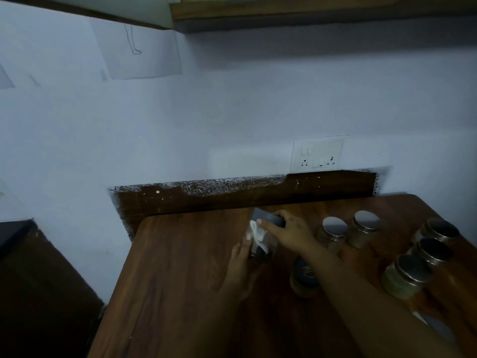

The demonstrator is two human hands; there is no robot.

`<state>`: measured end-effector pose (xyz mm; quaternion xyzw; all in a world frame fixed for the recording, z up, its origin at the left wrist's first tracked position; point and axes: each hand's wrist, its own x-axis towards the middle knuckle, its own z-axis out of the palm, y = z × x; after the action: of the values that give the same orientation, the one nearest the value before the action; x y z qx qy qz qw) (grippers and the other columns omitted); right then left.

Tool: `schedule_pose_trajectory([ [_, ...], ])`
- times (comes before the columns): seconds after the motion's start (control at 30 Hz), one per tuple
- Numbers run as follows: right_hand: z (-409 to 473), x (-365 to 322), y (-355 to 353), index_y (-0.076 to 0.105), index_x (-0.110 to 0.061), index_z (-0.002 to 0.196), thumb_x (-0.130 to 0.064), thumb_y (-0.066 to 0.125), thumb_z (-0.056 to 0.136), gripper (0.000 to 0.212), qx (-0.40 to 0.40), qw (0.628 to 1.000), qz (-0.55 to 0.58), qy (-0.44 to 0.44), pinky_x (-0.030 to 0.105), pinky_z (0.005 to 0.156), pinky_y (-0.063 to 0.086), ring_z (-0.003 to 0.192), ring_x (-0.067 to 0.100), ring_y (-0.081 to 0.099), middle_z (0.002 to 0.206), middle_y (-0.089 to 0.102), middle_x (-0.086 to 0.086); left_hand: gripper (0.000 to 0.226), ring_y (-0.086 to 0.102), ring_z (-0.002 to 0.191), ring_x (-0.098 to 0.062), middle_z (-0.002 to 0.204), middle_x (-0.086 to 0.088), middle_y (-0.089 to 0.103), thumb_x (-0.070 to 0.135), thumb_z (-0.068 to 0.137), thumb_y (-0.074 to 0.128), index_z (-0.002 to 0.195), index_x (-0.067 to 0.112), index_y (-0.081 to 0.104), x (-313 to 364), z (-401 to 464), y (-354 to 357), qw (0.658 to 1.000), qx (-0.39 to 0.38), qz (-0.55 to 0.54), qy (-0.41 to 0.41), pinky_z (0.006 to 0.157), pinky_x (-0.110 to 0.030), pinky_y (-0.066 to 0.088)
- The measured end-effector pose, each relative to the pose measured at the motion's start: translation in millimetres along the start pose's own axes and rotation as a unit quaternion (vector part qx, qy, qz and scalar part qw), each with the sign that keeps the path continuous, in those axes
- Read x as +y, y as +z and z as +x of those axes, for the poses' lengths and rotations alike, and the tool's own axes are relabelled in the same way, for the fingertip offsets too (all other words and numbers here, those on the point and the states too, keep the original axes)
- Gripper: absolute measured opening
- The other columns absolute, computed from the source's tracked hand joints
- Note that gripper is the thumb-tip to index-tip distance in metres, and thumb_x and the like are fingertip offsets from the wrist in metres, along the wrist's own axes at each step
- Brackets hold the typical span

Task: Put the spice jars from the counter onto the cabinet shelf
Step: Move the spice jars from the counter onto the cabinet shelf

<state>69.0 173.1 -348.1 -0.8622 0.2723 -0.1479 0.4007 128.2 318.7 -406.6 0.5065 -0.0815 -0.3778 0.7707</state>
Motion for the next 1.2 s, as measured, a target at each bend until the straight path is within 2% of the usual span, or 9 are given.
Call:
schedule_pose_trajectory([
  [0.2, -1, -2, -20, 0.058, -0.058, 0.082, -0.097, 0.049, 0.045, 0.054, 0.050, 0.991, 0.110, 0.054, 0.034, 0.074, 0.055, 0.084, 0.006, 0.060, 0.091, 0.061, -0.020, 0.076, 0.047, 0.131, -0.039, 0.141, -0.023, 0.049, 0.065, 0.086, 0.049, 0.140, 0.010, 0.048, 11, -3, 1, 0.991, -0.062, -0.094, -0.069, 0.111, -0.046, 0.037],
  [0.33, -2, -1, -22, 0.062, -0.050, 0.087, -0.092, 0.057, 0.049, 0.057, 0.028, 0.977, 0.194, 0.082, 0.037, 0.078, 0.056, 0.087, 0.011, 0.066, 0.094, 0.066, -0.015, 0.065, 0.058, 0.119, -0.037, 0.137, -0.021, 0.054, 0.052, 0.091, 0.048, 0.140, 0.010, 0.045, 15, -4, 12, 0.993, -0.077, -0.060, -0.065, 0.096, -0.040, 0.052],
  [0.47, 3, 9, -27, 0.064, -0.030, 0.098, -0.080, 0.071, 0.048, 0.071, 0.031, 0.946, 0.302, 0.115, 0.048, 0.087, 0.057, 0.095, 0.024, 0.070, 0.105, 0.070, 0.002, 0.060, 0.066, 0.107, -0.022, 0.131, -0.008, 0.060, 0.029, 0.080, 0.070, 0.134, 0.020, 0.045, 20, 2, 19, 0.993, -0.083, 0.073, 0.036, 0.086, -0.036, 0.054],
  [0.6, 5, 8, -29, 0.069, -0.022, 0.095, -0.073, 0.081, 0.041, 0.076, 0.034, 0.922, 0.370, 0.113, 0.046, 0.085, 0.059, 0.090, 0.023, 0.073, 0.098, 0.075, 0.004, 0.066, 0.066, 0.106, -0.025, 0.128, -0.011, 0.062, 0.050, 0.078, 0.068, 0.133, 0.017, 0.051, 38, 4, 19, 0.984, -0.176, -0.009, -0.014, 0.094, -0.043, 0.051],
  [0.7, 5, 3, -29, 0.066, -0.027, 0.097, -0.067, 0.076, 0.059, 0.056, 0.031, 0.926, 0.365, 0.090, 0.044, 0.084, 0.059, 0.092, 0.023, 0.072, 0.101, 0.072, 0.006, 0.058, 0.063, 0.113, -0.029, 0.135, -0.017, 0.057, 0.040, 0.090, 0.056, 0.140, 0.014, 0.042, 39, 7, 23, 0.983, -0.185, 0.011, -0.015, 0.094, -0.043, 0.053],
  [0.8, 5, -2, -32, 0.058, -0.029, 0.106, -0.049, 0.065, 0.086, 0.029, 0.015, 0.907, 0.412, 0.083, 0.037, 0.069, 0.061, 0.090, 0.021, 0.071, 0.103, 0.070, 0.006, 0.077, 0.064, 0.113, -0.023, 0.132, -0.011, 0.057, 0.036, 0.073, 0.077, 0.140, 0.024, 0.039, 39, 5, 34, 0.980, -0.129, 0.126, 0.088, 0.086, -0.035, 0.055],
  [0.97, 5, -11, -39, 0.057, -0.024, 0.123, -0.043, 0.063, 0.089, 0.039, 0.014, 0.905, 0.421, 0.065, 0.049, 0.087, 0.056, 0.101, 0.026, 0.068, 0.113, 0.069, 0.009, 0.083, 0.061, 0.118, -0.020, 0.134, 0.003, 0.057, 0.031, 0.075, 0.076, 0.143, 0.044, 0.031, 48, 10, 30, 0.976, -0.170, 0.112, 0.073, 0.095, -0.045, 0.052],
  [1.1, 1, -8, -48, 0.050, -0.030, 0.137, -0.049, 0.056, 0.089, 0.053, -0.108, 0.835, 0.537, 0.045, 0.051, 0.101, 0.044, 0.116, 0.032, 0.060, 0.129, 0.062, 0.016, 0.082, 0.060, 0.120, -0.024, 0.135, -0.004, 0.057, 0.021, 0.075, 0.076, 0.144, 0.038, 0.034, 52, 10, 29, 0.981, -0.150, 0.078, 0.097, 0.089, -0.042, 0.054],
  [1.2, -2, 2, -51, 0.040, -0.039, 0.143, -0.018, 0.067, 0.086, 0.066, -0.193, 0.792, 0.580, -0.005, 0.049, 0.103, 0.044, 0.127, 0.035, 0.052, 0.139, 0.055, 0.017, 0.085, 0.058, 0.122, -0.030, 0.136, -0.009, 0.056, 0.022, 0.072, 0.078, 0.143, 0.039, 0.034, 54, 7, 32, 0.984, -0.148, 0.029, 0.096, 0.088, -0.042, 0.055],
])
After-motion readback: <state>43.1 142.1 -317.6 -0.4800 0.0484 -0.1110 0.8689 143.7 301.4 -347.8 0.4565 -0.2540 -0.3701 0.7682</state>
